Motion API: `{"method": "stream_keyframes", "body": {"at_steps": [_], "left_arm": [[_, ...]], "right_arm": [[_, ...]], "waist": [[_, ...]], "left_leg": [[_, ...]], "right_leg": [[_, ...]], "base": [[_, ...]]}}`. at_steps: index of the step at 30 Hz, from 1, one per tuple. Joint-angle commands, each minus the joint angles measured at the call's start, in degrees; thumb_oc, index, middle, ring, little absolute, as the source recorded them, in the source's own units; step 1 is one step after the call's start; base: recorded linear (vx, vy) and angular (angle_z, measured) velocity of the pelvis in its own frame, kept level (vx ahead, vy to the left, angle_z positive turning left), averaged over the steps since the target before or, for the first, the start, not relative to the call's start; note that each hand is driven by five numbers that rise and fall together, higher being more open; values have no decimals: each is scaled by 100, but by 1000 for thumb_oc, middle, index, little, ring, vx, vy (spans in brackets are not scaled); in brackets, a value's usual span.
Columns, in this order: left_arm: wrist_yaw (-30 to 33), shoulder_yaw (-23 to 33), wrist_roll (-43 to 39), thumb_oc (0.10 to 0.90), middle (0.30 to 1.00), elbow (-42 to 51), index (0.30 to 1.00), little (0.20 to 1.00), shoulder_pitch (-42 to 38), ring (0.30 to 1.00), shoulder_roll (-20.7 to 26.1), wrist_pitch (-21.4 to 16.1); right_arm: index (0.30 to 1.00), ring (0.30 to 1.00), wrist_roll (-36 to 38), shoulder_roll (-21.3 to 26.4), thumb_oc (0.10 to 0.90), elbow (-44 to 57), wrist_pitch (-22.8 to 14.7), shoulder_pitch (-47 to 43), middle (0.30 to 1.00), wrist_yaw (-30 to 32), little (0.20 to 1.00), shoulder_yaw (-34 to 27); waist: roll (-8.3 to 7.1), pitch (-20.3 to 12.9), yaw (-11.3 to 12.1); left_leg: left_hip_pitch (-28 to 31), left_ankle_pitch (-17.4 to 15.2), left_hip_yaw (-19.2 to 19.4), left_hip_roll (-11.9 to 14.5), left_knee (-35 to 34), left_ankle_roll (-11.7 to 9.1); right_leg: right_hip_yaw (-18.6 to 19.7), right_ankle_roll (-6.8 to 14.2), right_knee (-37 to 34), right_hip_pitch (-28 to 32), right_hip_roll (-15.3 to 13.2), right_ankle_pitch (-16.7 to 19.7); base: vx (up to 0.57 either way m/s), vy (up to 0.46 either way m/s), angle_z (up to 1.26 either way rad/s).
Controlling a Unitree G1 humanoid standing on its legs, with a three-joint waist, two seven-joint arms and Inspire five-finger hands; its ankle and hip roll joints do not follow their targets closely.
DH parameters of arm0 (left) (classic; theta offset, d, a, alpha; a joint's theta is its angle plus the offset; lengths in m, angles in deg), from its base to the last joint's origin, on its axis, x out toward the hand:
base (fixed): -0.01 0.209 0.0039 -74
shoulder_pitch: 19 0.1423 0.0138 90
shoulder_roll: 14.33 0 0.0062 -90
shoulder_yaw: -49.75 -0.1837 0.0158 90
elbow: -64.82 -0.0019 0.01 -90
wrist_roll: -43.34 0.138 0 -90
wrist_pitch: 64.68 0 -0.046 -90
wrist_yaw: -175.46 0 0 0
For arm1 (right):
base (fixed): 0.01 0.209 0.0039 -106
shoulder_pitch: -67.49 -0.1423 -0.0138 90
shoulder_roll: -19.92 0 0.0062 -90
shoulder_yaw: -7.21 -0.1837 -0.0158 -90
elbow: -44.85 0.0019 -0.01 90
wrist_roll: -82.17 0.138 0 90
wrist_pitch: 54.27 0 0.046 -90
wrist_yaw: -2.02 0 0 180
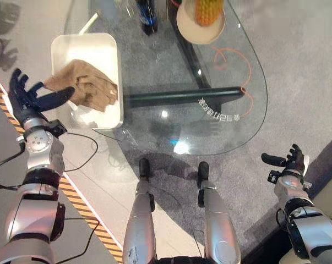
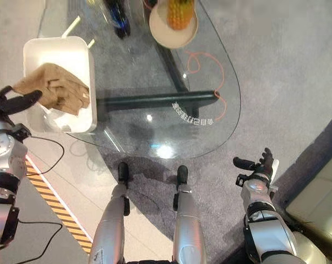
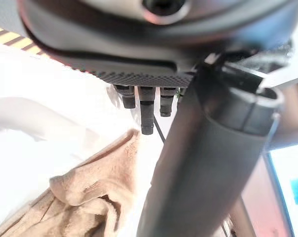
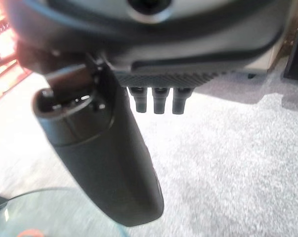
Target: Wipe the table with a cloth and put it in the basket.
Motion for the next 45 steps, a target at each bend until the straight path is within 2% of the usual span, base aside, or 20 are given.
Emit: {"method": "stream_keyframes", "body": {"at_steps": [1, 5, 8, 10, 11, 14, 18, 30, 34, 43, 45], "left_arm": [[-300, 541, 126, 800, 900, -153, 900, 900, 594, 900, -15, -356], [-727, 697, -24, 800, 900, -160, 900, 900, 1393, 900, -366, -114], [-942, 779, 192, 800, 900, -315, 900, 900, 1950, 900, -713, 32], [-1020, 740, 533, 800, 900, -525, 900, 900, 2229, 900, -938, 59], [-1129, 725, 741, 800, 900, -769, 900, 900, 2496, 900, -1141, 202], [-1318, 769, 898, 800, 900, -1054, 900, 900, 2717, 900, -1230, 292], [-1421, 694, 1633, 800, 900, -1616, 900, 900, 2990, 900, -1455, 434], [-1651, 482, 2163, 800, 900, -2223, 900, 900, 3288, 900, -1744, 543], [-1635, 352, 2538, 800, 900, -2419, 900, 900, 3358, 900, -1859, 995], [-1711, 237, 2736, 800, 900, -2801, 900, 900, 3404, 900, -2025, 1788], [-1743, 215, 2732, 800, 900, -2813, 900, 900, 3400, 900, -2024, 1840]], "right_arm": [[900, 900, -239, 150, 800, -9, -45, 804, 900, -203, 900, -198], [900, 900, -485, 5, 800, 48, 16, 1250, 900, -400, 900, -290], [900, 900, -681, -129, 800, 24, 102, 1564, 900, -527, 900, -357], [900, 900, -766, -232, 800, -30, 172, 1726, 900, -560, 900, -398], [900, 900, -915, -341, 800, -56, 314, 1920, 900, -609, 900, -459], [900, 900, -1127, -393, 800, -144, 402, 2103, 900, -717, 900, -499], [900, 900, -1358, -648, 800, -306, 575, 2345, 900, -733, 900, -489], [900, 900, -1771, -878, 800, -719, 782, 2575, 900, -923, 900, -481], [900, 900, -1991, -962, 800, -946, 949, 2605, 900, -1034, 900, -386], [900, 900, -2162, -1086, 800, -1265, 1234, 2603, 900, -1419, 900, -189], [900, 900, -2163, -1102, 800, -1288, 1257, 2615, 900, -1462, 900, -152]], "waist": [[-115, -1025, 103], [-155, -1293, 186], [-204, -1549, 237], [-233, -1715, 261], [-275, -1944, 276], [-291, -2141, 282], [-308, -2474, 294], [-301, -2650, 255], [-301, -2683, 253], [-278, -2741, 196], [-269, -2734, 186]], "left_leg": [[203, -630, 316, -778, -19, 337], [786, -630, 301, -803, -357, 392], [1253, -625, 258, -806, -572, 417], [1509, -618, 226, -797, -670, 427], [1746, -624, 235, -758, -756, 434], [2008, -629, 252, -712, -886, 419], [2313, -675, 261, -632, -1022, 376], [2593, -773, 326, -522, -1022, 351], [2664, -809, 320, -507, -1022, 362], [2747, -837, 355, -469, -1022, 345], [2755, -839, 359, -460, -1022, 343]], "right_leg": [[-143, -167, -568, 272, 311, -8], [-197, -89, -900, 876, 235, 75], [-260, -64, -1147, 1380, 225, 137], [-298, -48, -1241, 1631, 222, 173], [-331, -41, -1333, 1855, 217, 216], [-366, -30, -1445, 2095, 214, 240], [-445, 1, -1645, 2458, 201, 269], [-537, 3, -1720, 2772, 180, 204], [-573, -4, -1737, 2849, 180, 182], [-538, -6, -1780, 2914, 171, 195], [-537, -5, -1770, 2909, 167, 196]], "base": [[69, 3, 5], [108, 0, 0], [146, -9, 11], [234, -22, 10], [304, -12, 15], [214, 4, 8], [153, 2, 1], [53, 8, 3], [8, 2, 0], [20, 10, 0], [12, 14, -3]]}}
